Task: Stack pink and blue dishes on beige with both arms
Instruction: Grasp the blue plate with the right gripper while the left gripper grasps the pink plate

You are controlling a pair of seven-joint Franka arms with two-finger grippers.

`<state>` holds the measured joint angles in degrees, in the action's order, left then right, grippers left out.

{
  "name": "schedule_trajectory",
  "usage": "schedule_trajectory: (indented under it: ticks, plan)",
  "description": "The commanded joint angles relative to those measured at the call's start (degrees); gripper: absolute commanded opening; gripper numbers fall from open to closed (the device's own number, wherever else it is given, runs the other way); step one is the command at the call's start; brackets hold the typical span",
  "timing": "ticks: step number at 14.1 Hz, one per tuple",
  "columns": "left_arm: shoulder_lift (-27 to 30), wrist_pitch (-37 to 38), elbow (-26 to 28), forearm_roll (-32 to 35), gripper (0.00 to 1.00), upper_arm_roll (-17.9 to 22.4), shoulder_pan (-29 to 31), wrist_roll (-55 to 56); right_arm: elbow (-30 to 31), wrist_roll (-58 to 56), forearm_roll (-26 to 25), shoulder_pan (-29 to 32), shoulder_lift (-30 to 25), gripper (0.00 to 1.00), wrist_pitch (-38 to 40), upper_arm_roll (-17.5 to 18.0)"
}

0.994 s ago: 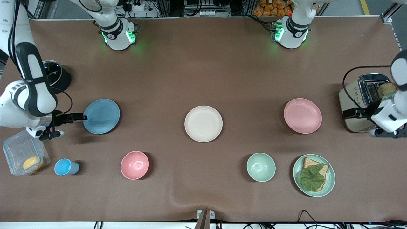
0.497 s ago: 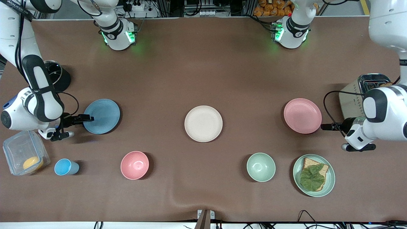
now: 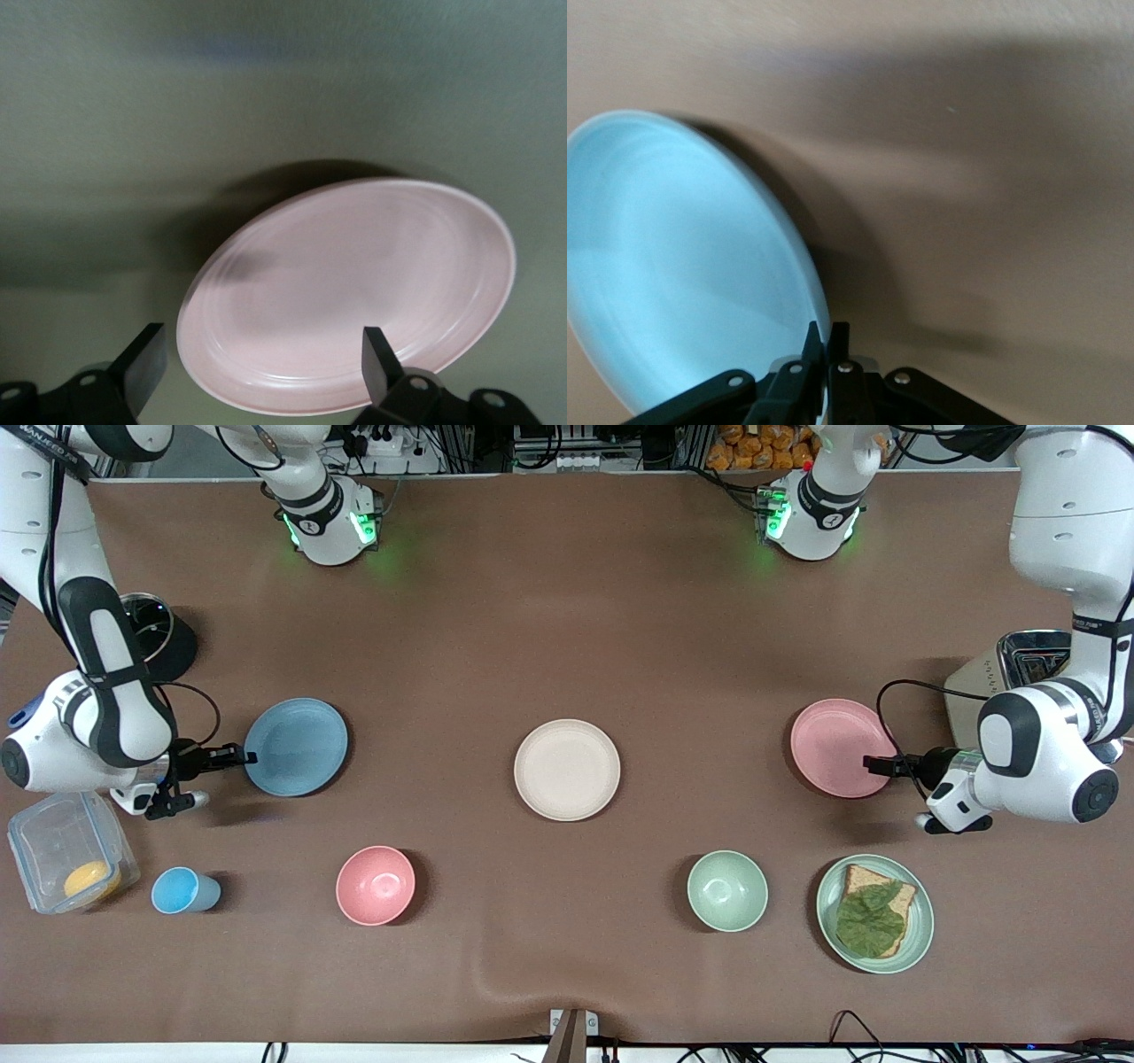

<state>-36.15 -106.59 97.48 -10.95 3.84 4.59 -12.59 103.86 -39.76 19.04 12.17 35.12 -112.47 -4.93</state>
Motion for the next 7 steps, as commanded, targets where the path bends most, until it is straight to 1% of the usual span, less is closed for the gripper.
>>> schedule_trajectory:
  ticks: [1,3,4,5,6,7]
  plan:
    - [0.12,-0.37,0.35,0.05,0.97,-0.24,0.86,-3.84,-6.02,2.04,1.09,-0.04,0.12,0.0,8.29,0.1]
    - [-1.19,-0.72,0.08,1.72,0.96,-0.24,1.47,-6.47,-9.45,5.64,1.09,-0.47,-0.05,0.0,13.48,0.18]
    - [-1.46,-0.99,0.08,1.72,0.88,-0.32,1.91,-7.44,-10.77,7.92,1.09,-1.52,-0.23,0.0,15.42,0.18]
    - [-1.64,-1.08,0.08,1.72,0.74,-0.41,2.0,-7.8,-11.74,9.51,1.09,-2.23,-0.4,0.0,16.83,0.18]
    - [-1.9,-1.08,0.08,1.72,0.66,-0.41,1.92,-7.89,-12.28,10.66,1.09,-2.67,-0.4,0.0,17.37,0.18]
    - [-2.34,-1.08,0.08,1.72,0.48,-0.41,2.0,-8.24,-12.45,11.19,1.09,-3.02,-0.49,0.0,17.55,0.1]
